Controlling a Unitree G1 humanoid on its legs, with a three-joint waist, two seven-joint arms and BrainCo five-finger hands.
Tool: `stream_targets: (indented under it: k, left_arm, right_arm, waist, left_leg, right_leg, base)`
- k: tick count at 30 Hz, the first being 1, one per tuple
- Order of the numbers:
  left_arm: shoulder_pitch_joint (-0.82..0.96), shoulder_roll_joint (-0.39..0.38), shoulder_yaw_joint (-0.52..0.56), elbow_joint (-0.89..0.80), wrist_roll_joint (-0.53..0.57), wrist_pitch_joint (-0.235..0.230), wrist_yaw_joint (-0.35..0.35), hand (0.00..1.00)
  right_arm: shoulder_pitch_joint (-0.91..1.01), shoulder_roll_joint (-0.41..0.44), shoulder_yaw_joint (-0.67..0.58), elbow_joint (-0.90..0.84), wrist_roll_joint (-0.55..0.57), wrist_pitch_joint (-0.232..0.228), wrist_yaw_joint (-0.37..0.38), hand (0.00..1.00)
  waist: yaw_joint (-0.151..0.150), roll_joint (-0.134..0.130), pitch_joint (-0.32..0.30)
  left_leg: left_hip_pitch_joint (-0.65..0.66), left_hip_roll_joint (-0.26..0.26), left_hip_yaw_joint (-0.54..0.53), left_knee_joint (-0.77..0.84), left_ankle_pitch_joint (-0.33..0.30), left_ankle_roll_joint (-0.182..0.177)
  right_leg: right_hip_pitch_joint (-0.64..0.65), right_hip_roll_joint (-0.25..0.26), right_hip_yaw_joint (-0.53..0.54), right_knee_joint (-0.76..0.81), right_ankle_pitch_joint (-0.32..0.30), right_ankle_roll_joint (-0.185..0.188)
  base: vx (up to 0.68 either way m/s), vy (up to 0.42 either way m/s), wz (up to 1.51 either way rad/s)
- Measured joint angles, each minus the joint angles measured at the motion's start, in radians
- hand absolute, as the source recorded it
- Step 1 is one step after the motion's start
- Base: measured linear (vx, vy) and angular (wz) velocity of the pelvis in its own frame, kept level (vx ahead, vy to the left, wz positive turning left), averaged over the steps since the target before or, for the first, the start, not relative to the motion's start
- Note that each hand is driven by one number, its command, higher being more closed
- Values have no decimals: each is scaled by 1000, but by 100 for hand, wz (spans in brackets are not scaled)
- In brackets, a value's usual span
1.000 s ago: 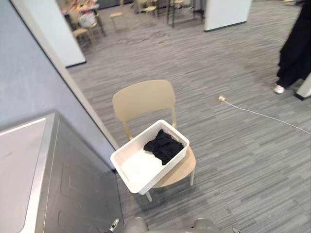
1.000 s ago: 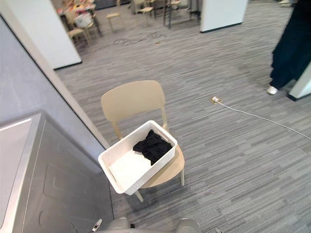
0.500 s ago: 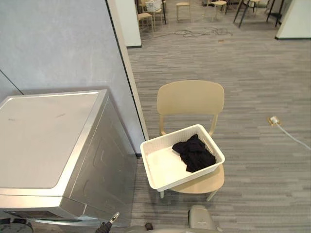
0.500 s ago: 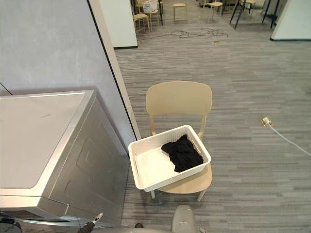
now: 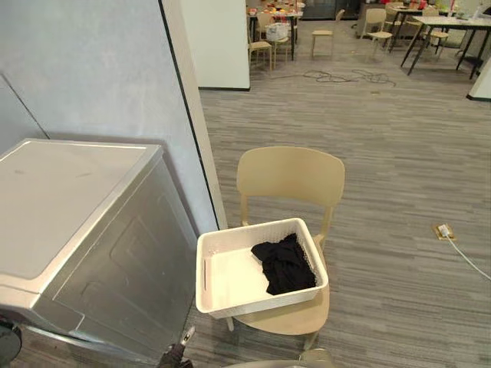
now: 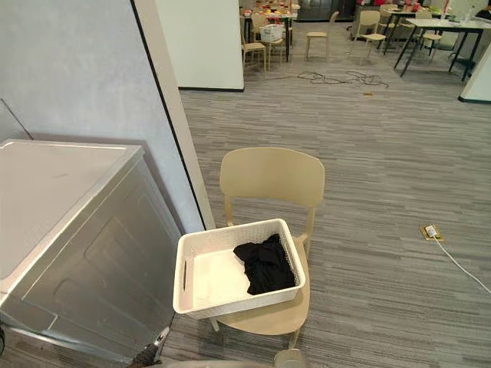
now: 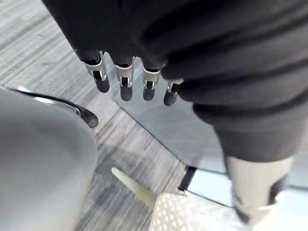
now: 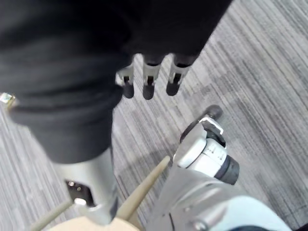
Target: Pick up the laundry basket with both hands and put the clothes into the washing machine.
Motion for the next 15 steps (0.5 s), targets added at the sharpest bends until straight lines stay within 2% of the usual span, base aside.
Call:
stream_targets:
  k: [2,3,4,5,6,7,8,9,12,13,14,15]
  left_arm:
    - [23,-4,22,20,8,5,-1,0]
    - [32,-8,33,27,8,14,-3,0]
    - [47,-8,42,37,14,25,-1,0]
    - [58,-9,41,43,17,32,0,0]
    - [57,-11,41,42,22,33,1,0]
    - [48,-9,36,39,26,34,1,0]
    - [48,14,6,25,34,33,3,0]
    - [42,27,-28,7,49,31,4,0]
    - [-6,54,-122,-16,67,26,23,0]
    - [-11,56,-142,-24,66,24,24,0]
    - [-12,57,-177,-44,66,18,24,0]
    - [-12,53,-194,-55,65,14,23,0]
  right_arm:
    - [-1,2,-20,-24,9,8,-2,0]
    - [-3,26,-24,-83,27,10,-3,0]
    - [0,33,-27,-155,37,10,-6,0]
    - [18,44,-27,-281,50,10,-13,0]
    - [26,52,-23,-343,58,10,-21,0]
    - [24,74,-20,-408,63,10,-26,0]
    - [39,98,-18,-505,63,10,-31,0]
    - [42,110,-20,-587,63,-9,-47,0]
    - [39,110,-40,-744,56,-39,-79,0]
    - [38,108,-39,-768,42,-41,-87,0]
    - [28,103,-32,-809,7,-41,-91,0]
    - [5,86,-17,-837,-52,-42,-92,0]
  waist:
    - [-1,-1,4]
    - [4,-28,29]
    - [2,-27,31]
    - [-3,-14,34]
    - [-10,-4,32]
    - [-16,-13,32]
    - [-18,-46,7]
    - [-29,-60,-16]
    - [-51,-65,-21]
    - [-52,-66,-21]
    - [-50,-57,-19]
    - [-47,-56,-21]
  left_leg:
    - [30,-16,18,-82,39,-13]
    - [8,-48,46,85,-27,-5]
    - [-12,-67,65,247,-104,-14]
    - [-2,-73,104,278,-178,0]
    - [12,-69,115,221,-212,-10]
    - [34,-91,128,158,-227,-13]
    - [54,-135,130,34,-171,-8]
    - [59,-167,123,-75,-115,-2]
    - [72,-216,81,-218,-20,1]
    - [80,-219,77,-237,-7,0]
    - [93,-218,75,-263,6,-4]
    - [97,-210,73,-277,11,-8]
  right_leg:
    - [4,-8,4,-20,15,-22]
    - [7,-58,1,-25,36,-15]
    - [15,-70,5,-42,48,-7]
    - [25,-58,9,-67,58,10]
    - [22,-49,9,-75,62,16]
    - [21,-66,24,-95,74,25]
    - [27,-89,34,-171,101,11]
    - [28,-104,33,-233,124,-1]
    - [47,-123,13,-327,178,-4]
    - [50,-123,11,-331,196,-3]
    - [56,-122,7,-331,204,14]
    - [56,-112,3,-333,204,14]
  base:
    - [-76,44,24]
    - [-113,169,-7]
    - [-131,243,-17]
    - [-125,200,-4]
    - [-78,139,5]
    - [-98,131,13]
    - [-82,139,28]
    - [-56,113,38]
    - [15,34,63]
    - [13,-17,40]
    - [19,-56,11]
    - [22,-70,0]
